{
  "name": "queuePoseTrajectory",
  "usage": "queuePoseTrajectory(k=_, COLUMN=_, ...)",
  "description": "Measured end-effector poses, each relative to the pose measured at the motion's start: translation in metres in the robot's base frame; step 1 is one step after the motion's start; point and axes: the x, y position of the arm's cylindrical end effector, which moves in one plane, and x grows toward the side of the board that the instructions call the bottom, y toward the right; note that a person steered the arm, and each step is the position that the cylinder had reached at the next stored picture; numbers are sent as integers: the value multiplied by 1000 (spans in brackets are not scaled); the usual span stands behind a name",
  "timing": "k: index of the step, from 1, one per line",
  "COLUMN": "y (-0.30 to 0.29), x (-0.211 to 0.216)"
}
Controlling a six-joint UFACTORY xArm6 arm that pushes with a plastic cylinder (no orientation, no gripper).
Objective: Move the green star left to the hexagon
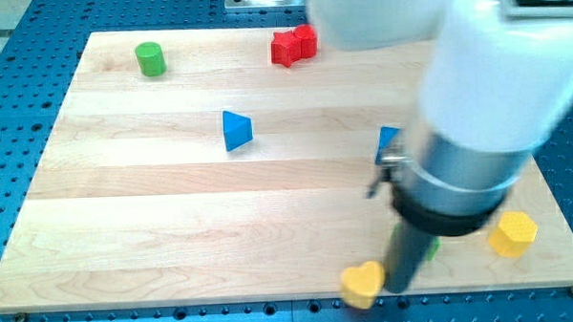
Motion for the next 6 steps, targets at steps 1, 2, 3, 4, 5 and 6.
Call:
queuePoseTrajectory(k=1, y=-38, x=-26)
queuePoseTrajectory(k=2, y=-52, x=-30)
queuePoseTrajectory(k=3, y=-1, x=-34)
queuePoseTrajectory(k=4, y=48, x=-34)
queuePoseTrajectory(k=5, y=54, x=-34)
queuePoseTrajectory(k=6, y=9, x=-55)
